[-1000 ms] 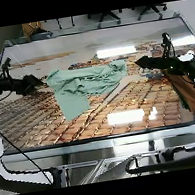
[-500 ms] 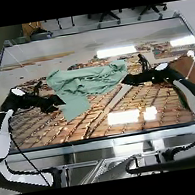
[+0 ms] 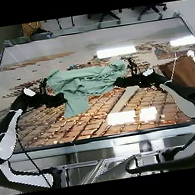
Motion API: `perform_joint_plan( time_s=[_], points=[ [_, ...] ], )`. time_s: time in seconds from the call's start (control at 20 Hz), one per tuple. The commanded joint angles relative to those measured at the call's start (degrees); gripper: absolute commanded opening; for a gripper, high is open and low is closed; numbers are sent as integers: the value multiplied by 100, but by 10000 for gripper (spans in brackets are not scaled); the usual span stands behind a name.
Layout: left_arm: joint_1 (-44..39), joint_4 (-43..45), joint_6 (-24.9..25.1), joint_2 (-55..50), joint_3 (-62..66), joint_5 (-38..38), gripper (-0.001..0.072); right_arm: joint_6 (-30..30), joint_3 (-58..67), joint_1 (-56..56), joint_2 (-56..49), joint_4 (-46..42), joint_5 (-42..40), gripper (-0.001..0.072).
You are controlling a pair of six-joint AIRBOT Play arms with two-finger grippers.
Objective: Fold the shirts.
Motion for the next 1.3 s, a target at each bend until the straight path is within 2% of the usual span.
perform_joint_plan(
  time_s=[0.0,0.15,0.25,0.35,0.6,0.75,0.9,1.05,1.25],
  points=[
    [37,-22,-2,7,0,195,16,-328,76,42,-24,225,48,19],
    [35,-7,39,304,-2,282,14,-376,164,37,275,219,129,18],
    [28,-15,63,844,17,439,13,-562,240,-9,791,216,168,17],
    [31,-7,114,1580,398,240,13,-581,446,-111,1504,140,221,16],
    [31,-4,127,3464,2470,-573,13,-667,1169,-293,3849,-234,203,16],
    [37,251,98,4492,3849,-527,13,-662,1624,-295,5097,-752,-96,16],
    [37,852,37,5178,4863,-485,13,-664,1880,-297,5954,-905,-343,16],
    [35,1414,46,5519,5292,-409,13,-664,2072,-297,6151,-1130,-343,16],
    [35,1515,79,5357,4647,-188,13,-664,2076,-297,5515,-1185,-125,16]
  ],
)
